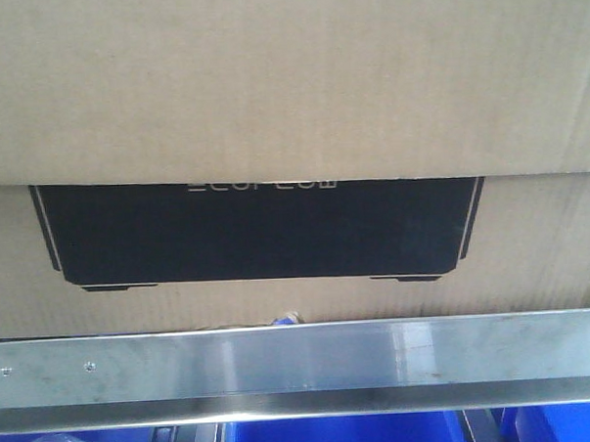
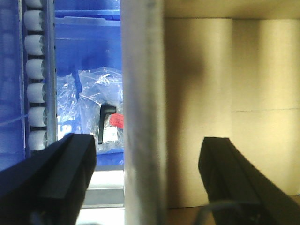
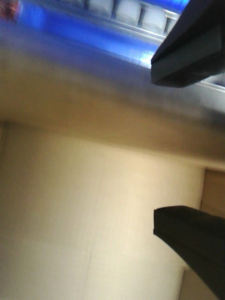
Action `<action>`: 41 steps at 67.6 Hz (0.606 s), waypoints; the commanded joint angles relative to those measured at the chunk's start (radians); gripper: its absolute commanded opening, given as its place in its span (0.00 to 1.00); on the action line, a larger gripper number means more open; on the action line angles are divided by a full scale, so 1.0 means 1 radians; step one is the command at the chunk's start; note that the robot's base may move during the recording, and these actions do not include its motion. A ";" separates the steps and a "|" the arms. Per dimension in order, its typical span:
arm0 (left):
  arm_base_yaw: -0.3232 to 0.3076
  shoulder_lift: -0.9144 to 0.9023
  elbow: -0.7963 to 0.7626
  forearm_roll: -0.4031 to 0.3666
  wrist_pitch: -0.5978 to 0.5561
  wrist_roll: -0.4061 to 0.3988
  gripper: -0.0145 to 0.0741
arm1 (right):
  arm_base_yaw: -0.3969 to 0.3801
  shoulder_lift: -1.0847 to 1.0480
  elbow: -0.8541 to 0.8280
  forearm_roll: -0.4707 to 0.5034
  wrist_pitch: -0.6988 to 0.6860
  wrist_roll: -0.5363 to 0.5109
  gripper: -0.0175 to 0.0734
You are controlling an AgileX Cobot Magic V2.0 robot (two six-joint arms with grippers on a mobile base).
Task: Grab box from left shelf to table start
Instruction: 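Lift the box with both grippers and pull it off the shelf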
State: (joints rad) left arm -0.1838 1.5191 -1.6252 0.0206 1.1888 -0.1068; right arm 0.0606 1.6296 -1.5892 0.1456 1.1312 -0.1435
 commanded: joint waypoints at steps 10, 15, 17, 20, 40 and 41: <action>-0.004 0.002 -0.033 0.000 -0.031 -0.007 0.54 | -0.004 -0.006 -0.025 -0.011 -0.050 0.004 0.51; -0.004 0.004 -0.033 0.000 -0.022 -0.007 0.45 | -0.004 -0.006 -0.025 -0.011 -0.045 0.004 0.33; -0.004 0.004 -0.033 0.000 -0.022 -0.007 0.41 | -0.004 -0.006 -0.025 -0.011 -0.046 0.004 0.26; -0.004 0.005 -0.033 0.000 -0.022 -0.007 0.34 | -0.004 -0.006 -0.025 -0.011 -0.051 0.006 0.25; -0.004 0.005 -0.033 0.003 -0.026 -0.007 0.06 | -0.004 -0.006 -0.025 -0.011 -0.063 0.011 0.26; -0.004 0.005 -0.033 0.003 -0.026 -0.007 0.06 | -0.004 -0.006 -0.025 -0.011 -0.063 0.011 0.26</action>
State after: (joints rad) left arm -0.1838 1.5519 -1.6277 0.0549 1.1812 -0.2202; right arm 0.0630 1.6379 -1.5982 0.1731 1.1373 -0.1385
